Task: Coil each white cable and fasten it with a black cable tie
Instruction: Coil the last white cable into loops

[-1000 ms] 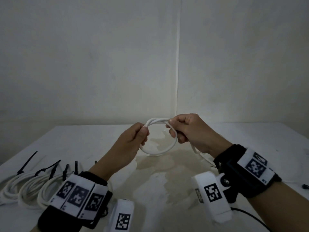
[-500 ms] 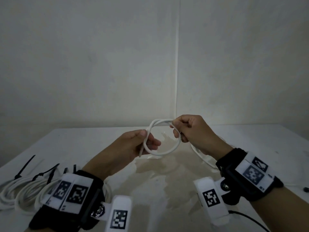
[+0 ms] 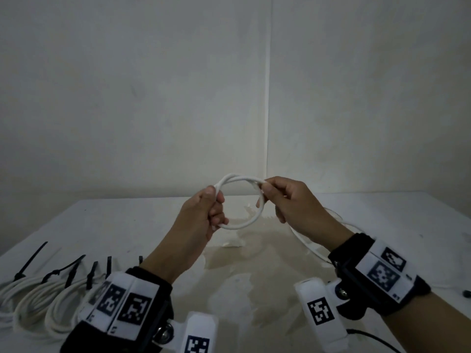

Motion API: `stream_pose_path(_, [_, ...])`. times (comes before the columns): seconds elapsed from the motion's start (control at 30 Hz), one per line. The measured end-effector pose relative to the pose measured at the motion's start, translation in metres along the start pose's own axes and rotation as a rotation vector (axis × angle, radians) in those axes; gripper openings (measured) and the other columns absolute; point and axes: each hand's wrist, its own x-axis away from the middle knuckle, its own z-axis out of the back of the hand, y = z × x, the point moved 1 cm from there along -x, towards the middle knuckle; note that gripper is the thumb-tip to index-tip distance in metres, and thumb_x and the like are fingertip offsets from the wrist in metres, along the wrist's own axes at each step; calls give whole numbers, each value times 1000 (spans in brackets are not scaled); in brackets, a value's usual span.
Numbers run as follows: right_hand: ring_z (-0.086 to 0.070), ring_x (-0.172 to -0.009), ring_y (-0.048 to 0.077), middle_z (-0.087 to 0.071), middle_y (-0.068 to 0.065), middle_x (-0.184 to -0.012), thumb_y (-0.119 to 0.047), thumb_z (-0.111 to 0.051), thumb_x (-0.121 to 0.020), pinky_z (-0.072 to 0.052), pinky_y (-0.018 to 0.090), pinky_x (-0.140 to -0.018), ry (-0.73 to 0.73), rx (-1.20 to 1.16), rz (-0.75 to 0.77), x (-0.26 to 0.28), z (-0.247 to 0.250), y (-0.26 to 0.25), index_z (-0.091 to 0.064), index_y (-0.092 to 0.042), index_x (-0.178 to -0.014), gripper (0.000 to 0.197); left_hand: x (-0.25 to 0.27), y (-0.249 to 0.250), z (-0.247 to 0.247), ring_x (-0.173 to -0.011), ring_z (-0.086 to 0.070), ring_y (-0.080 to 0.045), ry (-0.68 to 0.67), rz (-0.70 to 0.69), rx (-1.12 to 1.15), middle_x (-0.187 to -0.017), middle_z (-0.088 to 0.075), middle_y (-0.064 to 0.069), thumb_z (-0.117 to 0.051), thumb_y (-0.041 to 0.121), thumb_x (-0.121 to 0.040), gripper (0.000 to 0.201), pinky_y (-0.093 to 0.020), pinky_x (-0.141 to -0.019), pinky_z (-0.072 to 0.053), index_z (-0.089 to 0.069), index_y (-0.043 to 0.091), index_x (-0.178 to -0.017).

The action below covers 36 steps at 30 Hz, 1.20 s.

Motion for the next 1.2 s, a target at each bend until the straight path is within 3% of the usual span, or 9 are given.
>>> stream_pose_path(0.2, [-41,-54,3,-44,-5,-62,-17,-50,-93,-34,12,-55,82,285,117,2,24,29,-53,-24,-98,9,-7,1,42,-35,-31,-2,136,-38,-26,-42,-32,11,-29,22,-100,36,-24,-61,-32,-46,11,-71])
stream_pose_path(0.43, [-42,-61,15,-52,4,-72,-17,-47,-94,-35,27,-60,136,508,163,-20,42,46,-53,-12,-89,10,-5,15,68,-36,-30,-1,206,-88,-37,-40,-33,11,-28,25,-101,35,-18,-54,-37,-46,13,-73])
stream_pose_path(0.57, [-46,-70,23,-58,14,-79,-11,-45,-95,-31,31,-64,-4,740,231,-38,17,56,-56,-4,-87,15,-8,19,57,-37,-30,-1,190,-165,-31,-40,-34,12,-26,24,-101,35,-16,-54,-35,-44,13,-72])
stream_pose_path(0.67, [-51,-59,24,-57,10,-67,3,-58,-79,-32,26,-55,-49,885,419,-32,-15,60,-55,-9,-75,12,-10,17,53,-39,-33,0,179,-225,-98,-40,-37,13,-25,22,-101,35,-14,-53,-37,-44,13,-72])
stream_pose_path(0.73, [-44,-58,15,-53,4,-61,-7,-51,-79,-27,21,-52,-75,875,565,-25,-35,56,-49,-14,-72,10,-12,13,53,-41,-35,0,190,-254,-158,-43,-39,13,-26,22,-101,36,-16,-56,-37,-45,13,-73])
stream_pose_path(0.8, [-37,-63,12,-54,5,-63,-19,-43,-83,-27,27,-58,-105,841,692,-18,-52,50,-53,-12,-71,18,-13,11,54,-45,-36,-2,213,-273,-215,-51,-39,9,-27,22,-101,36,-18,-58,-37,-47,13,-72])
stream_pose_path(0.93, [-49,-56,20,-56,6,-67,-21,-43,-86,-27,28,-59,-183,843,837,-4,-70,26,-59,-7,-73,24,-15,6,55,-52,-40,-7,231,-305,-334,-62,-38,-1,-27,21,-101,36,-20,-60,-38,-48,13,-72])
stream_pose_path(1.1, [-44,-56,24,-57,12,-70,-15,-43,-90,-27,30,-56,-213,682,875,-2,-81,2,-61,-2,-75,27,-9,-6,45,-50,-51,3,161,-280,-452,-65,-49,-3,-28,21,-100,36,-12,-60,-44,-49,11,-74])
stream_pose_path(1.2, [-35,-66,17,-61,16,-73,-20,-35,-97,-29,28,-60,-183,559,871,-2,-83,-5,-63,2,-79,39,-3,-11,40,-56,-46,-4,102,-268,-580,-65,-49,-1,-29,26,-99,37,-10,-52,-38,-51,11,-74])
